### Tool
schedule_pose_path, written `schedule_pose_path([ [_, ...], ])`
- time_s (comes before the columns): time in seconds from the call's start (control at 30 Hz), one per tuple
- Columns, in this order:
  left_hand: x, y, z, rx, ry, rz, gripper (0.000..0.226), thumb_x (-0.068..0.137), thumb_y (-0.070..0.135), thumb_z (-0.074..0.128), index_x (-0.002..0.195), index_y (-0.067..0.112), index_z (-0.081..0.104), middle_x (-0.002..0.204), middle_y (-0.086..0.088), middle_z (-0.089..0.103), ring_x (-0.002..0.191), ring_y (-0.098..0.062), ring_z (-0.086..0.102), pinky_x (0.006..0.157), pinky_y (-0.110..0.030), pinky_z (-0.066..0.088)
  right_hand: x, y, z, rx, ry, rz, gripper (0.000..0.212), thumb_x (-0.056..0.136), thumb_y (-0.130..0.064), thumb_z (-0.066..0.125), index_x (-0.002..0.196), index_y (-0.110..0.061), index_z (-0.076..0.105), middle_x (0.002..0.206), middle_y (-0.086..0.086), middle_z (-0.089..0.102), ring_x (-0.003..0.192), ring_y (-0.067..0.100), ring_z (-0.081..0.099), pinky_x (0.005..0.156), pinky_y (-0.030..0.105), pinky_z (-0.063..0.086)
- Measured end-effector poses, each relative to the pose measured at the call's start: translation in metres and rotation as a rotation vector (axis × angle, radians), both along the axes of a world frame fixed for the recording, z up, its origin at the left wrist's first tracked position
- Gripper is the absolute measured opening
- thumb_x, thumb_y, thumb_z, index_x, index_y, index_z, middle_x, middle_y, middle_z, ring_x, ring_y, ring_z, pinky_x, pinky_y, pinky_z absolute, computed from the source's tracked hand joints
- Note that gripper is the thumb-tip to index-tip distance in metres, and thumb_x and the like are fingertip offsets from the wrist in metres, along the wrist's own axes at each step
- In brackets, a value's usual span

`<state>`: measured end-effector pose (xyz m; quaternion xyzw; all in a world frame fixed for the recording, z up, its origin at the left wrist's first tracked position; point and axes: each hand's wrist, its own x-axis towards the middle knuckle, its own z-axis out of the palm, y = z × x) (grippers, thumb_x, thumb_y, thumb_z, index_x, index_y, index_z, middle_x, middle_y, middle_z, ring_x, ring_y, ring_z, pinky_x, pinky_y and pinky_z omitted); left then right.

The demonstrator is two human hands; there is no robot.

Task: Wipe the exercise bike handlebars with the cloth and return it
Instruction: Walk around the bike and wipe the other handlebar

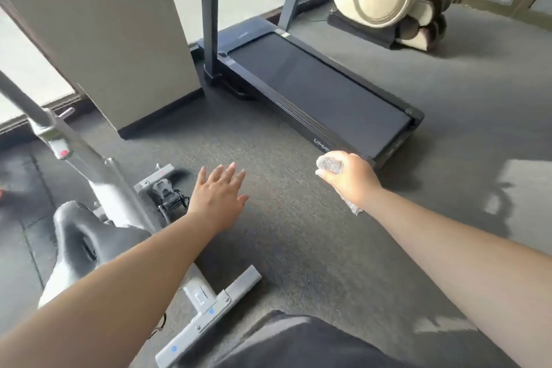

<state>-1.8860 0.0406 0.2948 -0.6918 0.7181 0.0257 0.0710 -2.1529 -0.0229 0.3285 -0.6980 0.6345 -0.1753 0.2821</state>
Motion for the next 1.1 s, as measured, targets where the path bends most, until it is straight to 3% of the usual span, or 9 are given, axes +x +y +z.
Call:
schedule_pose_path([
  [0.1, 0.017, -0.021, 0.000, 0.009, -0.004, 0.054, 0.061, 0.095, 0.050, 0.028, 0.149, 0.027, 0.009, 0.159, 0.001, 0.008, 0.145, -0.022, 0.005, 0.116, -0.049, -0.001, 0.021, -0.038, -0.002, 0.033, 0.067, 0.057, 0.046, 0.083, -0.045, 0.066, 0.124, -0.028, 0.058, 0.125, 0.005, 0.057, 0.113, 0.025, 0.055, 0.085, 0.029, 0.040],
  [0.23, 0.046, -0.062, 0.000, 0.017, -0.022, 0.105, 0.063, 0.095, 0.051, 0.027, 0.149, 0.027, 0.006, 0.159, 0.001, 0.006, 0.145, -0.022, 0.005, 0.117, -0.049, 0.001, 0.055, -0.096, -0.002, 0.042, 0.053, 0.117, 0.034, 0.083, -0.048, 0.063, 0.115, -0.038, 0.059, 0.120, 0.003, 0.057, 0.089, 0.020, 0.057, 0.075, 0.030, 0.043],
  [0.37, 0.078, -0.113, 0.006, 0.000, -0.002, 0.157, 0.062, 0.096, 0.050, 0.025, 0.149, 0.027, 0.005, 0.159, 0.001, 0.004, 0.145, -0.022, 0.003, 0.117, -0.048, -0.002, 0.094, -0.155, 0.012, 0.031, 0.076, 0.146, 0.031, 0.084, -0.049, 0.060, 0.114, -0.040, 0.058, 0.118, -0.001, 0.054, 0.080, 0.018, 0.057, 0.068, 0.029, 0.043],
  [0.5, 0.109, -0.154, 0.014, -0.047, 0.035, 0.218, 0.060, 0.095, 0.049, 0.029, 0.149, 0.028, 0.009, 0.158, 0.001, 0.009, 0.145, -0.022, 0.006, 0.117, -0.047, -0.002, 0.128, -0.202, 0.020, 0.032, 0.052, 0.217, 0.032, 0.085, -0.048, 0.058, 0.116, -0.040, 0.056, 0.124, -0.003, 0.054, 0.106, 0.019, 0.053, 0.078, 0.031, 0.038],
  [0.7, 0.157, -0.191, 0.018, -0.079, 0.057, 0.313, 0.060, 0.095, 0.049, 0.030, 0.148, 0.027, 0.013, 0.158, 0.001, 0.013, 0.145, -0.023, 0.009, 0.117, -0.047, 0.000, 0.183, -0.263, 0.022, 0.025, 0.048, 0.309, 0.030, 0.084, -0.046, 0.060, 0.113, -0.040, 0.058, 0.116, -0.003, 0.052, 0.094, 0.016, 0.049, 0.077, 0.028, 0.036],
  [0.83, 0.189, -0.210, 0.012, -0.077, 0.051, 0.413, 0.059, 0.095, 0.048, 0.029, 0.148, 0.027, 0.013, 0.158, 0.000, 0.014, 0.145, -0.023, 0.010, 0.117, -0.047, 0.001, 0.233, -0.313, 0.018, 0.020, 0.039, 0.409, 0.031, 0.083, -0.045, 0.063, 0.113, -0.038, 0.060, 0.119, 0.001, 0.055, 0.103, 0.020, 0.055, 0.080, 0.028, 0.038],
  [0.97, 0.220, -0.243, 0.014, -0.085, 0.038, 0.522, 0.058, 0.096, 0.046, 0.029, 0.148, 0.026, 0.013, 0.158, 0.000, 0.013, 0.145, -0.024, 0.010, 0.117, -0.047, 0.001, 0.283, -0.368, 0.015, 0.027, -0.015, 0.517, 0.028, 0.083, -0.044, 0.064, 0.111, -0.040, 0.060, 0.115, -0.002, 0.053, 0.090, 0.014, 0.051, 0.077, 0.026, 0.037],
  [1.1, 0.247, -0.288, 0.021, -0.106, 0.022, 0.624, 0.059, 0.095, 0.047, 0.031, 0.148, 0.026, 0.016, 0.157, 0.000, 0.017, 0.144, -0.025, 0.014, 0.116, -0.047, 0.003, 0.330, -0.431, 0.013, 0.000, -0.031, 0.647, 0.034, 0.081, -0.047, 0.064, 0.114, -0.040, 0.059, 0.119, -0.003, 0.057, 0.099, 0.014, 0.055, 0.081, 0.025, 0.037],
])
